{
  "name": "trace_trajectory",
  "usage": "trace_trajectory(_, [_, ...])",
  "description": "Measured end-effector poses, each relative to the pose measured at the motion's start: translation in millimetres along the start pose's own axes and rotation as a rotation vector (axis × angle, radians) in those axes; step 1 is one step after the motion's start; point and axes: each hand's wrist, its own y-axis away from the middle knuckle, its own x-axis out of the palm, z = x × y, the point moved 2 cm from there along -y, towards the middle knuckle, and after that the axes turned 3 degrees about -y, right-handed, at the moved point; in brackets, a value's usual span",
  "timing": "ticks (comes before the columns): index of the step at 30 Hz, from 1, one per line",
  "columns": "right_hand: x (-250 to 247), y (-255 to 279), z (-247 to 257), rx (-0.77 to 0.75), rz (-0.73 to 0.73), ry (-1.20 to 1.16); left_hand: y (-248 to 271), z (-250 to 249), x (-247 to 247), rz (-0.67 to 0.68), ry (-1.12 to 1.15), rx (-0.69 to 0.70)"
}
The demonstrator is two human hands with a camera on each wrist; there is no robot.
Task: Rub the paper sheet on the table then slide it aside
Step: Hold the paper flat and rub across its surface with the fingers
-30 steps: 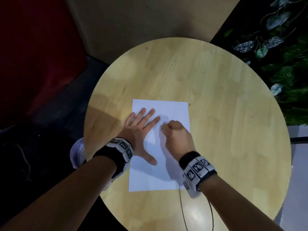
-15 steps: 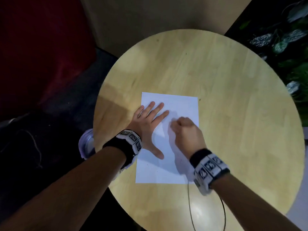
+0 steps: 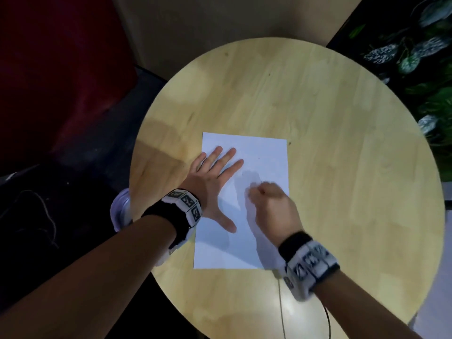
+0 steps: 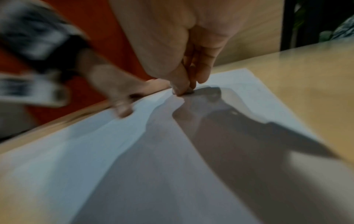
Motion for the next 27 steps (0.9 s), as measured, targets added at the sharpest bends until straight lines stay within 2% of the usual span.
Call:
trace_trajectory(2, [2, 32, 2, -0.024, 0.047, -0.022, 0, -1, -1, -0.004, -0.004, 0.0])
trace_trajectory(4, [6, 40, -3, -0.06, 0.05, -0.04, 1, -4, -4, -0.001, -0.025, -0.004])
trace_trajectory(7, [2, 29, -10, -0.082, -0.04, -0.196, -5, -14, -14, -0.05, -0.04, 0.004])
trace_trajectory(9, [-9, 16, -19, 0.017, -0.164, -0.305, -18, -19, -23, -0.167, 0.023, 0.012])
trace_trajectory(12, [-22, -12, -34, 0.119, -0.306, -0.246, -40, -24, -27, -0.245, 0.15, -0.002])
trace_trajectory(14, [-25, -37, -45, 0.114, -0.27, -0.154, -48, -25, -21, -0.205, 0.192, -0.034])
trace_trajectory(19, [-34, -88, -61, 0.089, -0.15, 0.085, -54, -25, -13, -0.115, 0.133, -0.065])
trace_trajectory(21, [-34, -76, -56, 0.058, -0.14, 0.164, -55, -25, -14, -0.1, 0.129, -0.07])
trace_trajectory(25, [-27, -9, -41, -0.048, -0.054, 0.121, -55, -26, -13, -0.116, 0.12, -0.061])
trace_trajectory(27, [-31, -10, -46, -0.046, -0.022, 0.142, -56, -26, -14, -0.101, 0.107, -0.05])
